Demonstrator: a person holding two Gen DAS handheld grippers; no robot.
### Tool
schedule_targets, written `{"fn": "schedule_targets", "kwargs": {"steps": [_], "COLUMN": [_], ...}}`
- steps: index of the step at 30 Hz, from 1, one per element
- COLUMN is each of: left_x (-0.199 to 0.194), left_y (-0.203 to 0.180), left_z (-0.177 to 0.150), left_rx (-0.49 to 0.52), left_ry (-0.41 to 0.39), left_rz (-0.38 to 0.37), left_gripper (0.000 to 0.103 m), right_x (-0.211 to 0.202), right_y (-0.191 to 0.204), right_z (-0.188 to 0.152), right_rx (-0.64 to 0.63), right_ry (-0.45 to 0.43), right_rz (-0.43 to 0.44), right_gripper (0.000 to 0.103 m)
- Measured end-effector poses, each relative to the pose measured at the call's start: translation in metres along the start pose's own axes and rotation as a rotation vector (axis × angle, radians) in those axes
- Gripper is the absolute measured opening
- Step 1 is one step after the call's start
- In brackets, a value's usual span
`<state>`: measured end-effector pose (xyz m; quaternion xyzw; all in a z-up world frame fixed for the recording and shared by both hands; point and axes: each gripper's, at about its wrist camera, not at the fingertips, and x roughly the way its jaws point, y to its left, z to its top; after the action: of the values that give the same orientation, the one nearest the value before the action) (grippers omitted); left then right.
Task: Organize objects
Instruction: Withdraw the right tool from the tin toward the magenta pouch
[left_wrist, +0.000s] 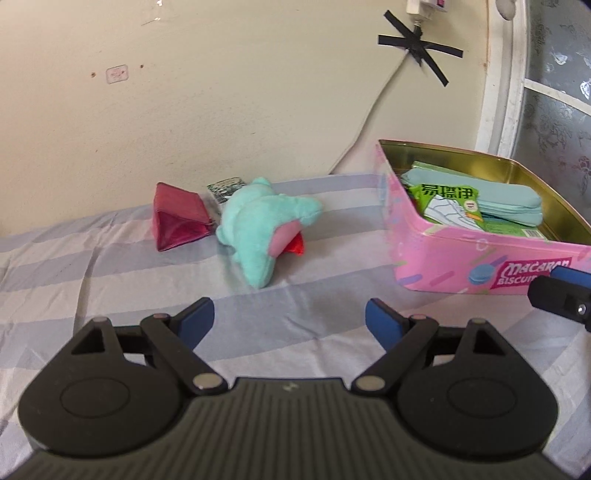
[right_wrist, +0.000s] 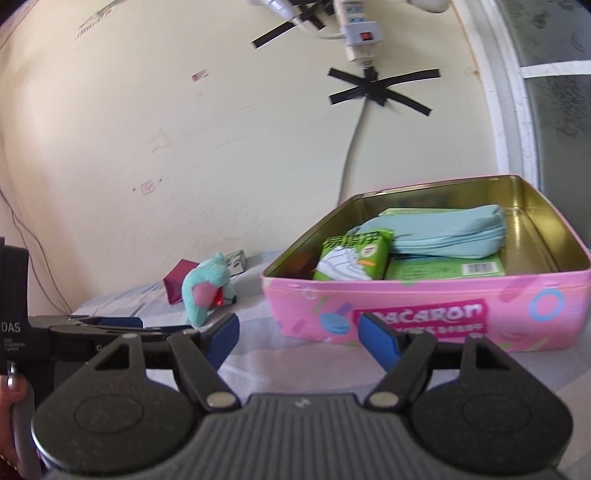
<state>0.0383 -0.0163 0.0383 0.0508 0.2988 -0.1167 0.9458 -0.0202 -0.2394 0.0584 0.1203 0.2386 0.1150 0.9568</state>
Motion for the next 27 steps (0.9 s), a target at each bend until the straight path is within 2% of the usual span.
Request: {"fn": "schedule_targets", "kwargs": {"steps": [14,20,23,27], "left_x": [0.016,0.023,0.024,0.024], "left_y": [0.090,0.131,0.153,0.171], "left_z": [-0.003,-0.013,-0.014,-0.014], "left_rx": [-0.090,-0.227,-0.313,-0.386], "left_ry": [0.005,0.013,0.024,0.020], "left_rz": [0.166,0.231,0.271,0.296], "left_gripper": [0.091,0.091,0.091,0.091], "right_x": [0.052,0.087,0.112,0.161], "right_y": [0.075,0.111,0.133,0.161], "right_z": [0.011,0.023,0.033,0.051], "right_rx": [-0.154,-0.216,-0.274,-0.306], "right_ry": [0.080,0.114,0.104,0.107], "right_rz": [0.105,0.169,0.190,0.216], "right_gripper": [0.074,0.074,0.075,0.080]}}
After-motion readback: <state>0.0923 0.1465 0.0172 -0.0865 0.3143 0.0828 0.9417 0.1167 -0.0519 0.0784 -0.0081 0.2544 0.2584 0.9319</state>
